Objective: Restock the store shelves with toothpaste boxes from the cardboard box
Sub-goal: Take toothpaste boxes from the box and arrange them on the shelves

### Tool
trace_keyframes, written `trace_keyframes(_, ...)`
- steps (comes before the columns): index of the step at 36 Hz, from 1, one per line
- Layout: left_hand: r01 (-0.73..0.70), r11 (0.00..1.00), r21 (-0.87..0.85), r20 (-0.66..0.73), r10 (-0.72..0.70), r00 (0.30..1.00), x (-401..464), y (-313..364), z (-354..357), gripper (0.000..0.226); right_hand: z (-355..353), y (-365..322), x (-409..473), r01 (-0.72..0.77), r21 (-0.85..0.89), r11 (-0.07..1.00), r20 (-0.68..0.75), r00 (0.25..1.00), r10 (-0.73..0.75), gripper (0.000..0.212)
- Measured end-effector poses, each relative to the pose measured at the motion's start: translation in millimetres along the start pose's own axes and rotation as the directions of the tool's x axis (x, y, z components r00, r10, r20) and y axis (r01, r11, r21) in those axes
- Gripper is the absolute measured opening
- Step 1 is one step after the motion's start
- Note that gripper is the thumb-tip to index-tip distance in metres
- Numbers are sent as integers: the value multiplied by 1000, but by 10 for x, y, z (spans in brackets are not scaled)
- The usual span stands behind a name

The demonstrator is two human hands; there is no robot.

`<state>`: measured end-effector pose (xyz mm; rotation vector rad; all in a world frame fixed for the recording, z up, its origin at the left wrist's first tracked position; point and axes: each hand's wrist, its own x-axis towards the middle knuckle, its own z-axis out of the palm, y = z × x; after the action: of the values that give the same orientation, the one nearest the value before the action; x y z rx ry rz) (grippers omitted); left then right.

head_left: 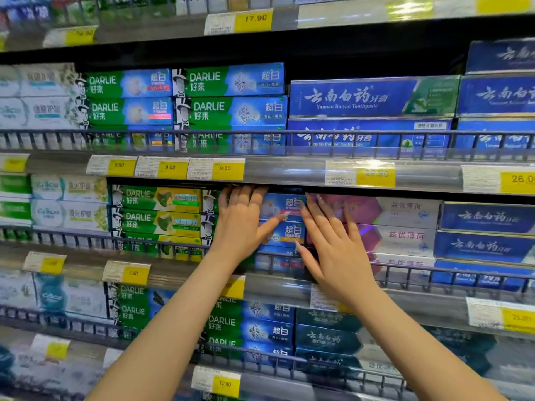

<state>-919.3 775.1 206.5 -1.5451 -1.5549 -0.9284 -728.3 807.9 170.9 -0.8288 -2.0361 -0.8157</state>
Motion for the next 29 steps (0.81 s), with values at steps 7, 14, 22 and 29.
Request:
trace_keyframes(7,38,999,32,43,-39,998,10,67,-65,76,-17,16,-30,22,18,1000,12,1000,-22,61)
trace_keyframes(14,34,999,41,60,-37,998,3,74,-70,76,-38,35,-51,25,68,997,11,1000,-26,59)
trace_keyframes(22,39,998,42,79,-42,996,11,70,-45,78,-38,49,-63,35,108,994,12,999,-37,60)
trace_keyframes(29,17,1000,-1,45,-16,999,-17,105,-116,78,-44,3,-97,65,178,982,-46,997,-58,61)
